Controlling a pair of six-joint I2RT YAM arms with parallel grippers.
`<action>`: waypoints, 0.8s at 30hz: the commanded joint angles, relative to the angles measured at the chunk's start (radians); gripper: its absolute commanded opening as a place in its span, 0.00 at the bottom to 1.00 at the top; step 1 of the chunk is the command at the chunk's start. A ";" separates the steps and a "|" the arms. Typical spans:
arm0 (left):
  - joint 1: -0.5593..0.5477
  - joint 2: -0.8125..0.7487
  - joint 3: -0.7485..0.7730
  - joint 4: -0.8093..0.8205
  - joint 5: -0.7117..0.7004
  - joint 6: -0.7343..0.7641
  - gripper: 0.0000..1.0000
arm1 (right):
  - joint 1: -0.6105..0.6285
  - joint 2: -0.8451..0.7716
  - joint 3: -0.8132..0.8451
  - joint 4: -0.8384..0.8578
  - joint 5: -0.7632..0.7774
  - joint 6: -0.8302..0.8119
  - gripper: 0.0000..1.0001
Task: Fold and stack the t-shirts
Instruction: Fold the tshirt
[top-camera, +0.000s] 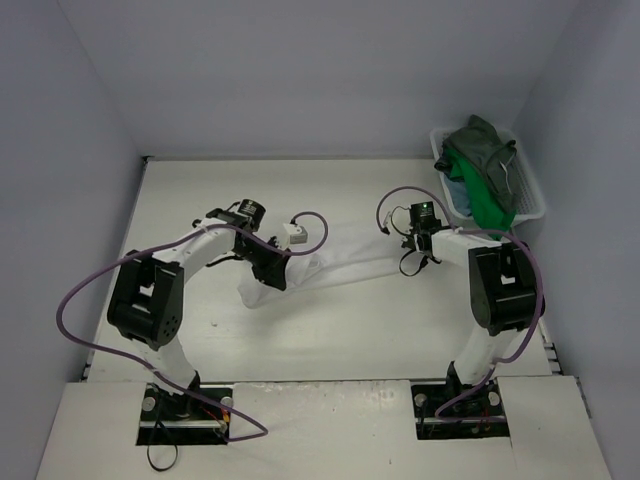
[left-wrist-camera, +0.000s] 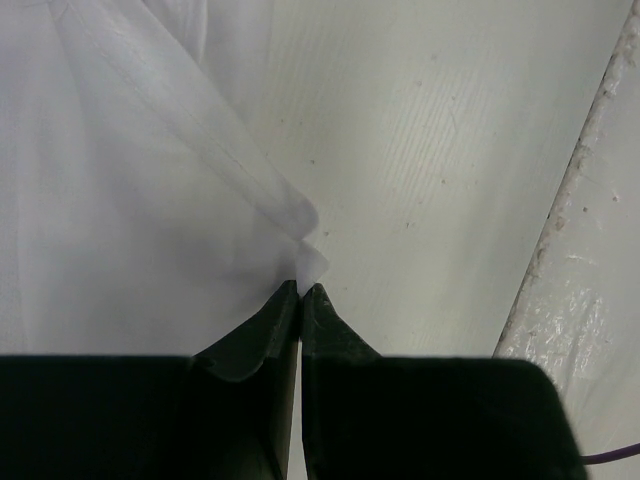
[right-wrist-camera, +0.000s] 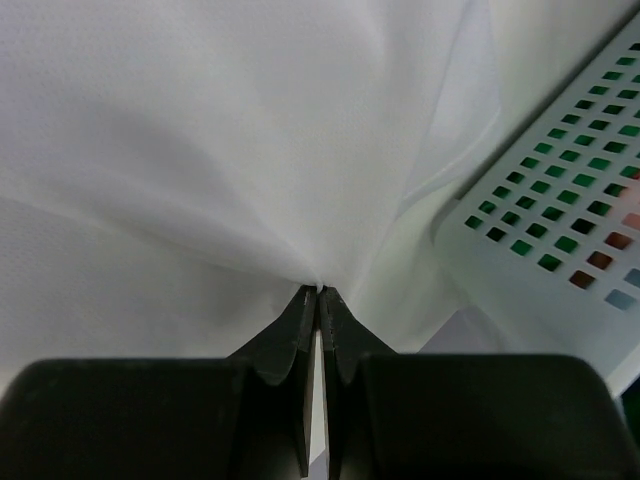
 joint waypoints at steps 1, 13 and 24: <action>-0.028 -0.009 0.005 -0.027 -0.018 0.038 0.00 | -0.009 -0.065 -0.010 0.000 0.008 -0.009 0.00; -0.046 0.073 0.017 0.019 -0.195 -0.003 0.00 | -0.012 -0.059 -0.045 -0.010 0.017 -0.003 0.11; -0.051 0.150 0.025 0.086 -0.314 -0.028 0.00 | -0.023 -0.100 -0.070 -0.035 0.014 0.005 0.11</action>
